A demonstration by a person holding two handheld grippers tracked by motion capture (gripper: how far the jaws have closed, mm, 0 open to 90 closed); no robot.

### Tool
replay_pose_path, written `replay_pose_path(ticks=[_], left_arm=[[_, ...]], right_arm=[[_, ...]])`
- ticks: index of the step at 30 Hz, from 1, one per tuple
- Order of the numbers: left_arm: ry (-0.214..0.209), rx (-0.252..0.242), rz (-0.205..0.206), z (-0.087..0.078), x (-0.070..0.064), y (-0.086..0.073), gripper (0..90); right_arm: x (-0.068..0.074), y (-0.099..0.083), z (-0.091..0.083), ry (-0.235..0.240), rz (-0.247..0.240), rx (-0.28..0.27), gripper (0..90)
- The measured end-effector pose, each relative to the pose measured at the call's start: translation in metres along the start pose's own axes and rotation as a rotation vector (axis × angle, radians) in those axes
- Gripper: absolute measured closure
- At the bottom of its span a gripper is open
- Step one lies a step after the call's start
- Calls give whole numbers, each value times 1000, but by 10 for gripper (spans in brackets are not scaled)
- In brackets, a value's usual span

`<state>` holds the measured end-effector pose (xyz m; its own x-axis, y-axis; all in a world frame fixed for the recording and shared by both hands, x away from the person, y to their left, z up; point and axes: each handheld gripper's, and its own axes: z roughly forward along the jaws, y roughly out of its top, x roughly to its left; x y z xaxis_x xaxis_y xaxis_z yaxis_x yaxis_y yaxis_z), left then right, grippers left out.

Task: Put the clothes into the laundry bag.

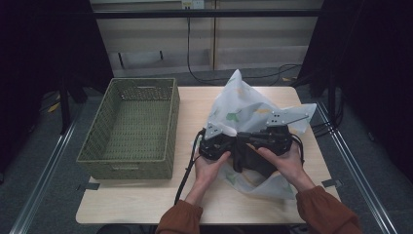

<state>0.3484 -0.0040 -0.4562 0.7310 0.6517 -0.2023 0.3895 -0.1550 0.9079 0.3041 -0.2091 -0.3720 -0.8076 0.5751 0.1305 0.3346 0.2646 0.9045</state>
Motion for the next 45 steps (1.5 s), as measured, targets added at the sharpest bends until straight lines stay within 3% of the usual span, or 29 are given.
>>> replay_pose_path(ticks=[1, 3, 4, 9, 10, 12, 14, 16, 20, 24, 25, 29, 32, 35, 37, 38, 41, 45], left_arm=[[-12, -29, -11, -2, -1, 2, 757], [18, -58, -1, -9, -3, 9, 758], [9, -82, -18, -12, -2, 13, 759], [90, -144, 6, -21, -4, 30, 760], [94, -132, 19, -20, -3, 32, 760], [114, -96, 93, -14, -2, 28, 752], [120, -28, 111, -2, 5, 14, 742], [107, 15, 113, 6, 10, 0, 727], [99, 57, 89, 8, 16, -23, 683], [97, 81, 73, 7, 20, -25, 522], [95, 104, 59, 0, 21, -24, 444], [64, 127, 84, -14, 18, -24, 309], [8, 108, 112, -29, 11, -23, 218], [-23, 87, 141, -39, 6, -25, 185], [-89, 80, 127, -45, 4, -28, 181], [-94, 89, 149, -46, 1, -29, 169], [-147, 123, 189, -36, -8, -36, 124], [-169, 169, 218, -21, -16, -44, 114]], right_arm=[[3, 5, -6, 14, 0, -29, 881], [9, 11, -17, 34, -6, -68, 882], [11, 13, -20, 40, -11, -81, 882], [21, 24, -36, 88, -18, -149, 882], [24, 23, -34, 94, -22, -145, 882], [30, 19, -28, 95, -32, -102, 882], [30, 9, -19, 99, -19, -59, 882], [25, -6, -8, 95, 2, -1, 882], [17, -27, 5, 92, 43, 61, 882], [14, -42, 14, 95, 69, 102, 881], [12, -45, 15, 84, 68, 111, 880], [5, -46, 10, 62, 80, 100, 880], [-2, -47, 5, 45, 99, 88, 880], [-6, -47, 2, 27, 100, 84, 880], [-7, -47, 1, 20, 102, 83, 879], [-8, -47, 1, 17, 102, 84, 880], [-8, -47, 2, 18, 101, 86, 880], [-6, -47, 4, 14, 91, 92, 879]])
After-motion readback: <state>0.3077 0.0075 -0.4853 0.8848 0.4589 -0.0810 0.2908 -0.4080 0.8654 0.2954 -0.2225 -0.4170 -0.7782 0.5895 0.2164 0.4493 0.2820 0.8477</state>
